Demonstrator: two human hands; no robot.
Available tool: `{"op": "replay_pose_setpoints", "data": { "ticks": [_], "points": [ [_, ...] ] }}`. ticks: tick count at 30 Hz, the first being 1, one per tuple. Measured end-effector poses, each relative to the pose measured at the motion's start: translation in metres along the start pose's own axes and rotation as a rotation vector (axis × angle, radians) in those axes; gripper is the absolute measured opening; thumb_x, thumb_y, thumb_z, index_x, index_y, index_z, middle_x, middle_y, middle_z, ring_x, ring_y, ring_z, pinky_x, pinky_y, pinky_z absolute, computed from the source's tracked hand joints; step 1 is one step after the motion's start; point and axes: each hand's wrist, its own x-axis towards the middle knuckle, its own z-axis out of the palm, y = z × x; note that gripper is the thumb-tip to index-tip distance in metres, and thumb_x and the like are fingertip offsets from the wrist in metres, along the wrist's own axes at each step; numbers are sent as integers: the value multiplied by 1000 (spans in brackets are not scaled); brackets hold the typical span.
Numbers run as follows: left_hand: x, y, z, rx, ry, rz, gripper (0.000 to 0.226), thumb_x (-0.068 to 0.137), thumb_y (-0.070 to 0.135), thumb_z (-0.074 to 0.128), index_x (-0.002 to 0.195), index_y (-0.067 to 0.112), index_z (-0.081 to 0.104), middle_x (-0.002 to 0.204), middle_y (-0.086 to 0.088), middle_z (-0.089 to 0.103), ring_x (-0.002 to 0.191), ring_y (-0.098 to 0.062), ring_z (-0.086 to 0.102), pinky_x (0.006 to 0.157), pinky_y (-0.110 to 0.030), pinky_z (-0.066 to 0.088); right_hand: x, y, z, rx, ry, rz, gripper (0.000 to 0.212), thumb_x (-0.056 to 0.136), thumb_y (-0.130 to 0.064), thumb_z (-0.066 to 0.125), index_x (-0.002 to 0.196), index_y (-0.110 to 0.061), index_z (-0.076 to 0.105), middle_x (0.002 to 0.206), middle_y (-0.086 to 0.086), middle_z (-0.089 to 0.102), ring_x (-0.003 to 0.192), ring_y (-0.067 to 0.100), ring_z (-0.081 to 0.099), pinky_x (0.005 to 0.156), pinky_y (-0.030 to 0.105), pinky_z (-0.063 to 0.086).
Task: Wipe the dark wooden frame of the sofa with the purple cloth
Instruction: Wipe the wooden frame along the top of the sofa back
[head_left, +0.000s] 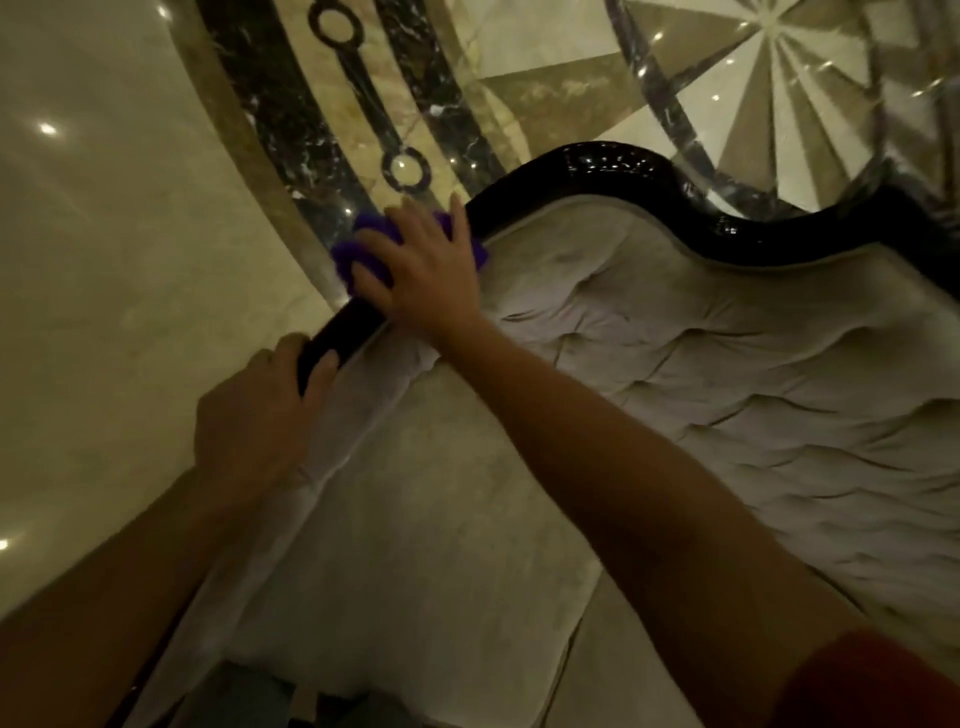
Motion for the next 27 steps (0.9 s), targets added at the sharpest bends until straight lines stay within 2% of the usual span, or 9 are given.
{"op": "replay_pose_setpoints", "data": {
  "ticks": [4, 8, 10, 13, 16, 19, 22, 24, 27],
  "points": [
    [70, 61, 6, -36, 8, 105, 53, 103, 61, 34, 115, 12, 53, 97, -15, 63, 73, -34, 61, 65, -43, 50, 43, 133, -58, -170, 65, 324, 50, 100, -56, 33, 127, -29, 64, 134, 7, 64, 129, 27, 57, 123, 64, 12],
    [131, 117, 16, -52, 55, 232, 70, 96, 72, 43, 124, 8, 52, 107, -21, 66, 88, -41, 67, 71, -46, 52, 23, 216, -93, -10, 87, 673, 47, 102, -48, 40, 122, -14, 65, 120, 13, 67, 110, 32, 62, 105, 47, 42],
    [164, 158, 17, -109, 51, 317, 70, 94, 73, 46, 125, 10, 51, 108, -20, 66, 90, -41, 66, 74, -49, 54, 20, 203, -84, 95, 166, 673, 42, 101, -43, 49, 126, -13, 66, 125, 13, 66, 115, 31, 60, 102, 44, 43],
    [196, 194, 23, -138, 55, 357, 64, 88, 77, 50, 115, 19, 53, 100, -11, 68, 82, -34, 67, 70, -46, 56, 33, 167, -61, 47, 270, 523, 42, 98, -40, 57, 137, -25, 63, 136, 10, 62, 127, 30, 54, 114, 48, 35],
    [202, 190, 35, -168, 111, 351, 63, 83, 82, 49, 107, 23, 51, 84, -3, 62, 69, -27, 61, 62, -36, 45, 44, 164, -47, 41, 315, 427, 43, 96, -45, 57, 135, -28, 65, 132, 5, 65, 124, 27, 57, 109, 45, 38],
    [200, 186, 33, -161, 148, 331, 67, 84, 83, 46, 105, 19, 53, 80, -2, 56, 66, -26, 55, 61, -37, 42, 37, 182, -54, 84, 288, 284, 42, 99, -44, 55, 133, -22, 67, 130, 8, 67, 118, 28, 61, 101, 45, 45],
    [197, 186, 30, -138, 190, 395, 70, 89, 79, 50, 111, 13, 55, 89, -16, 67, 75, -38, 66, 64, -43, 50, -1, 225, -71, 198, 319, 512, 36, 104, -39, 52, 131, -19, 65, 123, 8, 67, 107, 24, 64, 93, 46, 52],
    [194, 184, 27, -155, 190, 427, 73, 89, 78, 50, 112, 9, 55, 92, -20, 67, 77, -41, 67, 66, -47, 53, -46, 265, -88, 58, 166, 696, 38, 108, -42, 44, 133, -17, 58, 120, 9, 65, 105, 24, 62, 92, 45, 53],
    [194, 182, 27, -131, 178, 416, 80, 89, 82, 43, 114, 7, 54, 96, -23, 66, 80, -44, 67, 67, -49, 54, -78, 295, -111, -310, -104, 625, 43, 108, -45, 36, 126, -10, 54, 112, 20, 65, 95, 37, 63, 80, 46, 51]
  ]
}}
